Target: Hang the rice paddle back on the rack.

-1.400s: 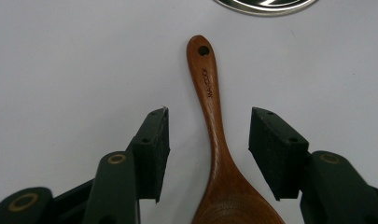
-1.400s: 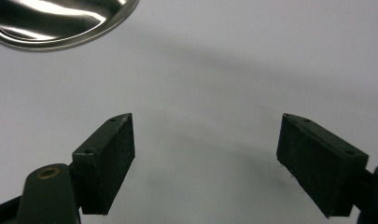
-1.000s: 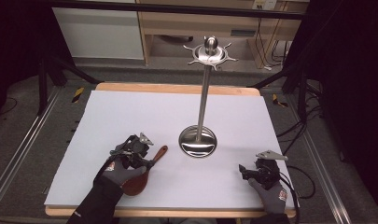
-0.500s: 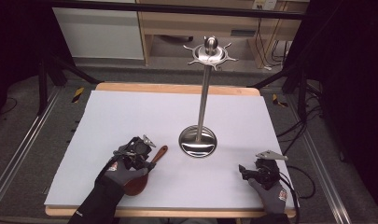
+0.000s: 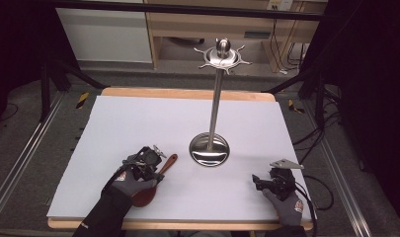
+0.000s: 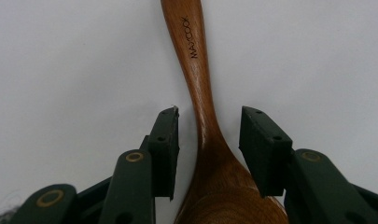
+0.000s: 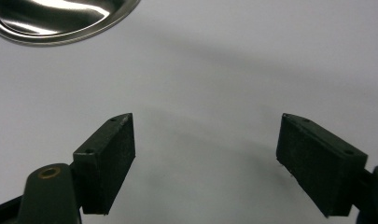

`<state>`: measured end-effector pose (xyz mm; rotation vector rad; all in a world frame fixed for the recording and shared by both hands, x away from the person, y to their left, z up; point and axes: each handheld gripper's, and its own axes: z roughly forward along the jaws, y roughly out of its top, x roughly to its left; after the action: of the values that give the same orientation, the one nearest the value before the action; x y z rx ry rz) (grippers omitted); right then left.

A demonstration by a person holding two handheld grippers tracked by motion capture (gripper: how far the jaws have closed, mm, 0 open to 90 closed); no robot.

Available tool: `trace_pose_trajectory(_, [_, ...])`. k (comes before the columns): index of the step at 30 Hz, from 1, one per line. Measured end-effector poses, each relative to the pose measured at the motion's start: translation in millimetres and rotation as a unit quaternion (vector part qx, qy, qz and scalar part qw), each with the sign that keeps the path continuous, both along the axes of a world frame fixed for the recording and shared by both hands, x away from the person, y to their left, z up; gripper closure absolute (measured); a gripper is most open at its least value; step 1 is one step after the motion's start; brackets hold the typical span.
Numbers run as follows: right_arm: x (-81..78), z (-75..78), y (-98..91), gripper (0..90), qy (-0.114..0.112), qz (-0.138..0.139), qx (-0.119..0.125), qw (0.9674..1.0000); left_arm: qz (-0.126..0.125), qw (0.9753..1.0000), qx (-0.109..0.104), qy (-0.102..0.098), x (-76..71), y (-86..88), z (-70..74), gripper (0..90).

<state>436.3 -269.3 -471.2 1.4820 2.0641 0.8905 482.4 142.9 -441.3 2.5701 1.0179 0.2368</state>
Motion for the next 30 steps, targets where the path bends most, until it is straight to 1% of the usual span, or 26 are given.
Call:
trace_pose_trajectory(6, [0.1,-0.3,0.4,20.4,0.002,0.001,0.001,1.0,0.002,1.0,0.004,0.006,3.4,-3.2,-3.4,59.3])
trace_pose_trajectory(10, [0.3,-0.3,0.1,20.5,0.003,0.001,0.001,1.0,0.007,0.9999,0.009,0.009,5.8,-4.6,-5.7,61.9])
trace_pose_trajectory(12, [0.2,-0.3,0.4,20.6,0.005,-0.001,0.005,1.0,0.008,0.9998,0.013,0.014,7.9,-4.7,-7.5,64.5])
trace_pose_trajectory(14, [0.3,-0.4,0.2,20.6,0.006,0.0,0.005,1.0,0.011,0.9998,0.01,0.016,8.7,-4.8,-7.3,65.7])
trace_pose_trajectory(17, [0.8,-0.5,-0.2,20.7,0.005,0.002,0.003,1.0,0.01,0.9997,0.015,0.02,9.9,-5.8,-6.7,67.3])
trace_pose_trajectory(21, [0.8,-0.6,-0.2,20.7,0.006,0.003,0.004,1.0,0.011,0.9995,0.015,0.024,10.8,-6.6,-6.6,70.3])
trace_pose_trajectory(24, [1.0,-0.8,-0.1,20.8,0.007,0.004,0.003,1.0,0.016,0.9993,0.013,0.031,12.9,-6.1,-6.5,71.3])
trace_pose_trajectory(27, [1.1,-1.1,0.0,20.8,0.008,0.004,0.001,1.0,0.021,0.9991,0.012,0.034,13.8,-5.7,-6.4,72.3])
trace_pose_trajectory(29, [1.0,-1.0,-0.1,20.8,0.008,0.005,0.001,1.0,0.026,0.9988,0.014,0.04,14.4,-6.8,-5.8,73.7])
trace_pose_trajectory(30, [1.1,-1.0,-0.1,20.8,0.008,0.004,0.002,1.0,0.023,0.9988,0.019,0.039,14.9,-6.9,-5.4,74.9])
